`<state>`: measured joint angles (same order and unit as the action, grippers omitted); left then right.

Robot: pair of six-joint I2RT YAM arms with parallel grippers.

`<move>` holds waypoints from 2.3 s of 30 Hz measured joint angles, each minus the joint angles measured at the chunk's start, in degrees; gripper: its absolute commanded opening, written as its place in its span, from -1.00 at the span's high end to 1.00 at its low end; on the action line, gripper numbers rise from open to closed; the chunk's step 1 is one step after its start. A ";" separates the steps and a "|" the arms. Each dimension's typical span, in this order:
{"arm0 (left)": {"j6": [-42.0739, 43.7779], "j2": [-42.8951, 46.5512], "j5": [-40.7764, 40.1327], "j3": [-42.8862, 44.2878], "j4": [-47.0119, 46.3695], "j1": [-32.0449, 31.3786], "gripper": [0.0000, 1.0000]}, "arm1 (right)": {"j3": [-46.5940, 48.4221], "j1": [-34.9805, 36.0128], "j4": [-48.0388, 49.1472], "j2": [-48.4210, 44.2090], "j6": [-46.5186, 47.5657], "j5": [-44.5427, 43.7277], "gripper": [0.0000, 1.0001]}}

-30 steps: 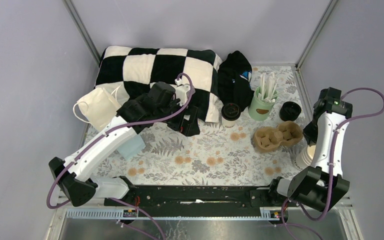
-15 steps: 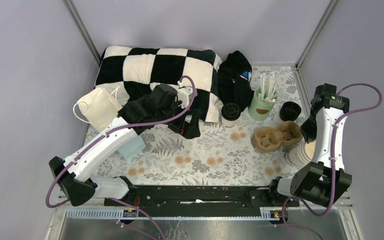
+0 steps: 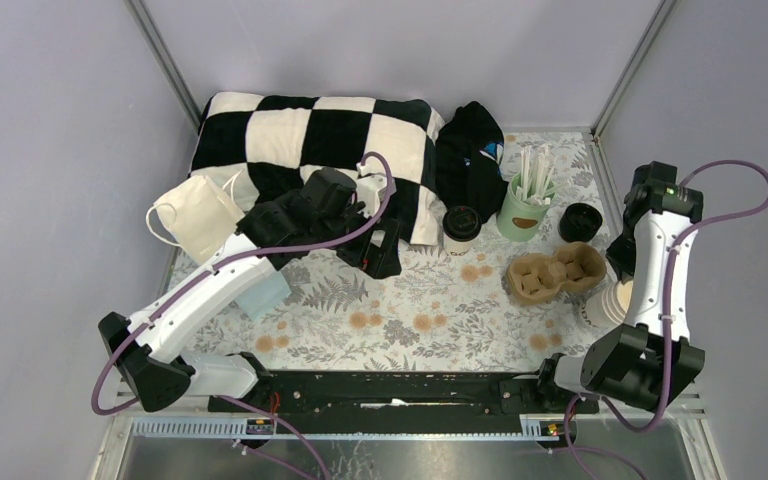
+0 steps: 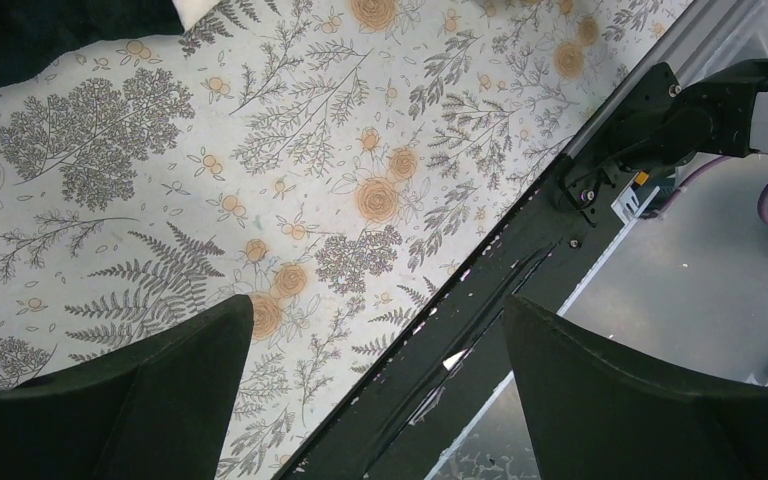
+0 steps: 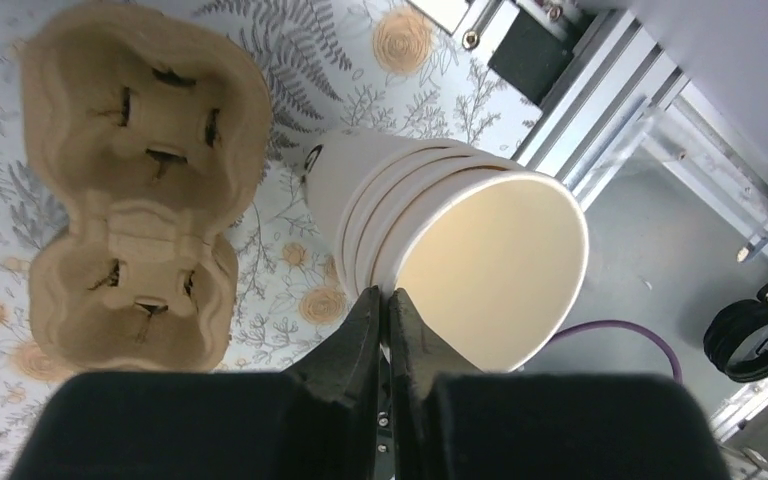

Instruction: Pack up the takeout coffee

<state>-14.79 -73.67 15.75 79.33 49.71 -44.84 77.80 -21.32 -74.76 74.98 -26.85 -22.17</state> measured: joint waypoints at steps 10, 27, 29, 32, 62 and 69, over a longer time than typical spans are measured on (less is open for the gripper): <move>-0.02 -0.44 0.07 0.46 -0.07 -0.20 -0.98 | 1.25 2.38 -0.42 0.52 -1.55 -0.59 1.00; -5.88 -5.46 7.48 2.62 -3.50 2.60 -0.97 | -8.35 19.78 -2.47 -7.93 -3.30 14.27 1.00; -9.38 -6.16 10.16 1.53 -6.93 3.28 -0.97 | -8.33 25.38 -2.16 -8.11 -3.54 15.98 1.00; -16.02 -6.32 13.44 -2.67 -14.08 3.54 -0.97 | -8.28 31.17 -1.81 -8.24 -3.91 18.73 1.00; -52.83 -24.41 12.96 -15.08 -48.98 -10.58 -0.92 | -6.73 49.27 10.01 -2.62 -16.13 18.25 1.00; -52.76 -27.26 12.72 -13.86 -48.96 -10.47 -0.95 | -6.38 50.80 9.99 -1.46 -16.59 17.66 1.00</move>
<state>-67.55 -100.92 28.47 65.47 0.75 -55.31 71.42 29.47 -64.77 73.52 -43.44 -4.51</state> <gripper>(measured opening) 0.976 0.085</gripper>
